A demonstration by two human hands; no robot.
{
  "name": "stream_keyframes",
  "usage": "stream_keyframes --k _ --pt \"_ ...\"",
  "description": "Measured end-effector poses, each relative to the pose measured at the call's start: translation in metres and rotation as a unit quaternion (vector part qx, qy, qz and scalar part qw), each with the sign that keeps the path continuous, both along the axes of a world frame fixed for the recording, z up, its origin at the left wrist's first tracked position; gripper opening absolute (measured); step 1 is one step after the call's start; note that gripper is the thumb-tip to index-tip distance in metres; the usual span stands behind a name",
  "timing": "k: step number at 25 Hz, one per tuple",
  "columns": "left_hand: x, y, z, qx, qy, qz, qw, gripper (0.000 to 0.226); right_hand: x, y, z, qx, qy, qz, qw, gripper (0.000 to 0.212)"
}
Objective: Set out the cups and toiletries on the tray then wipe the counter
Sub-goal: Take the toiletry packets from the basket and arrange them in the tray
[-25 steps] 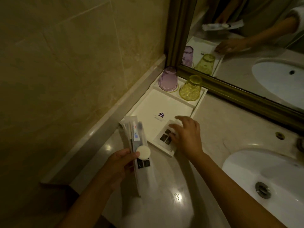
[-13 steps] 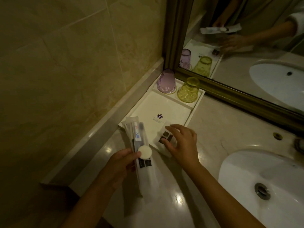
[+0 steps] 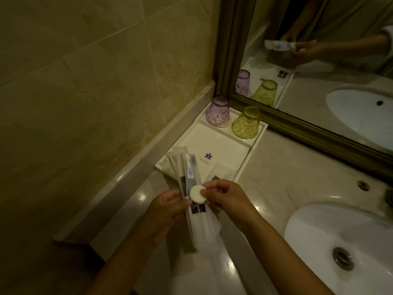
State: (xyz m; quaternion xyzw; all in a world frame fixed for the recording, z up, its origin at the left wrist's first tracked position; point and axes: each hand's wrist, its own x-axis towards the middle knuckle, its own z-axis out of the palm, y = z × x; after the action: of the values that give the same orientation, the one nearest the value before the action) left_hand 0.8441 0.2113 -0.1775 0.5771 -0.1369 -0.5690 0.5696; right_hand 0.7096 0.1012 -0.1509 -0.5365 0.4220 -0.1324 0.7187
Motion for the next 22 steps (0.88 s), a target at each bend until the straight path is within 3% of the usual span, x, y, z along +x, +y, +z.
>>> stream_keyframes --k 3,6,8,12,19,22 --pt "0.004 -0.003 -0.004 0.009 -0.008 0.005 1.0 0.027 0.003 -0.02 -0.001 0.025 -0.024 -0.036 0.999 0.01" --pt "0.01 -0.003 -0.007 0.03 -0.025 0.007 0.999 0.021 0.0 -0.078 -0.005 -0.133 0.05 -0.12 0.983 0.009" --pt "0.011 -0.002 -0.009 0.045 -0.032 0.019 0.998 0.022 -0.001 -0.121 -0.013 -0.264 0.168 -0.122 0.942 0.01" --pt "0.01 -0.002 -0.013 0.048 -0.01 0.03 0.998 0.027 0.001 -0.163 -0.039 -0.407 0.33 -0.004 0.851 0.017" --pt "0.017 -0.002 -0.016 0.052 0.013 0.04 0.998 0.044 -0.01 -0.167 -0.052 -0.578 0.376 0.046 0.723 0.017" --pt "0.016 -0.003 -0.017 0.047 0.016 0.043 0.998 0.046 -0.017 -0.147 -0.057 -0.658 0.336 0.098 0.666 0.023"
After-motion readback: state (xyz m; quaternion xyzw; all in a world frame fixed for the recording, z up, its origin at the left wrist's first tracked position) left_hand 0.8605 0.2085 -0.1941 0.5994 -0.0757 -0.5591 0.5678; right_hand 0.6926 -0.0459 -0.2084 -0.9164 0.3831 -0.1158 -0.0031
